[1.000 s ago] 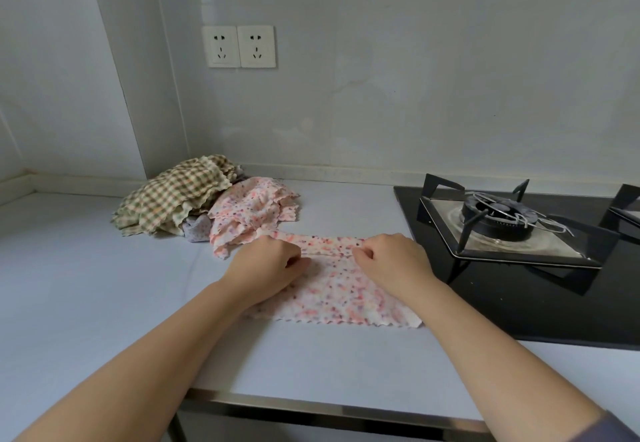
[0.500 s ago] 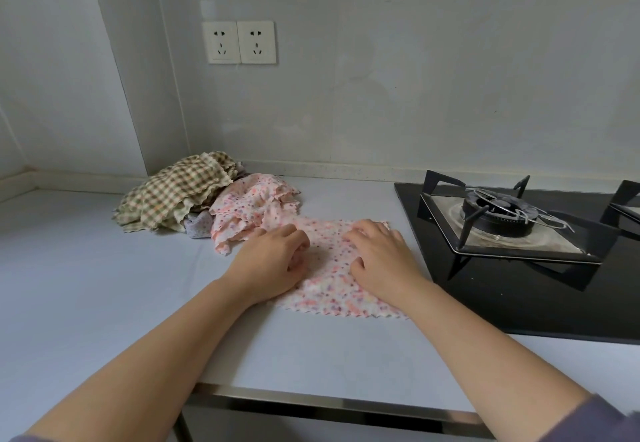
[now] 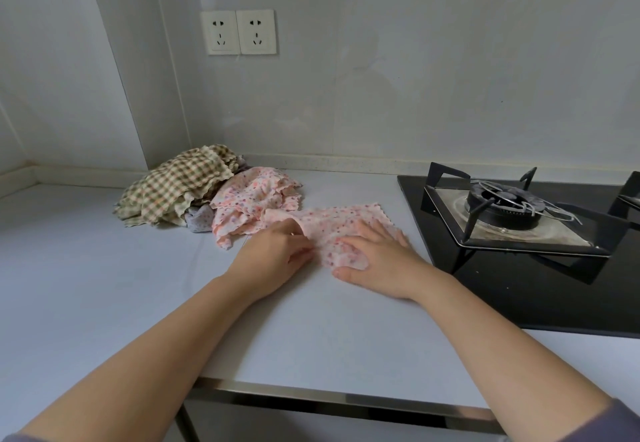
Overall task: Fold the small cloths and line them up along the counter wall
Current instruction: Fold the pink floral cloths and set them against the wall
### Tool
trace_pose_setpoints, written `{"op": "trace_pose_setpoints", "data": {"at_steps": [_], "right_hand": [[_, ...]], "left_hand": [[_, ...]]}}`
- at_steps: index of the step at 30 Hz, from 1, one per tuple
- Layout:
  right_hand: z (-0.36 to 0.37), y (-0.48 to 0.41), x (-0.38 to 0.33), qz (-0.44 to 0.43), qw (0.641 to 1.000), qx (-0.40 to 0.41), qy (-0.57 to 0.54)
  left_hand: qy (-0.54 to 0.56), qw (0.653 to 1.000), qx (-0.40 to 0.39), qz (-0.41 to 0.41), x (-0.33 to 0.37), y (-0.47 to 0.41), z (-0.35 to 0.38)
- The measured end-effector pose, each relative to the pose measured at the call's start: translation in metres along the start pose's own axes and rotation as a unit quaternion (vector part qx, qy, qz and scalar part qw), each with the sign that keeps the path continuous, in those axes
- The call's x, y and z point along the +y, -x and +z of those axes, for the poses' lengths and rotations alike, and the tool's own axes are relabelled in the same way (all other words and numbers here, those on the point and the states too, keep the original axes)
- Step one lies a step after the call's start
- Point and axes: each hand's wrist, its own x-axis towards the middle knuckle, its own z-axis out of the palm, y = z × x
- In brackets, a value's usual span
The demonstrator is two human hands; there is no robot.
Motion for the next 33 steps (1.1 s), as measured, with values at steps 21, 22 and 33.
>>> {"op": "trace_pose_setpoints", "data": {"at_steps": [21, 22, 33], "right_hand": [[-0.003, -0.009, 0.022, 0.085, 0.907, 0.288, -0.294], [-0.004, -0.01, 0.024, 0.093, 0.906, 0.276, -0.308], [-0.008, -0.01, 0.025, 0.057, 0.916, 0.217, -0.332]], "left_hand": [[0.123, 0.979, -0.012, -0.164, -0.022, 0.003, -0.026], [0.157, 0.968, 0.016, -0.194, -0.024, 0.003, -0.027], [0.33, 0.889, 0.145, -0.283, -0.019, 0.001, -0.017]]}}
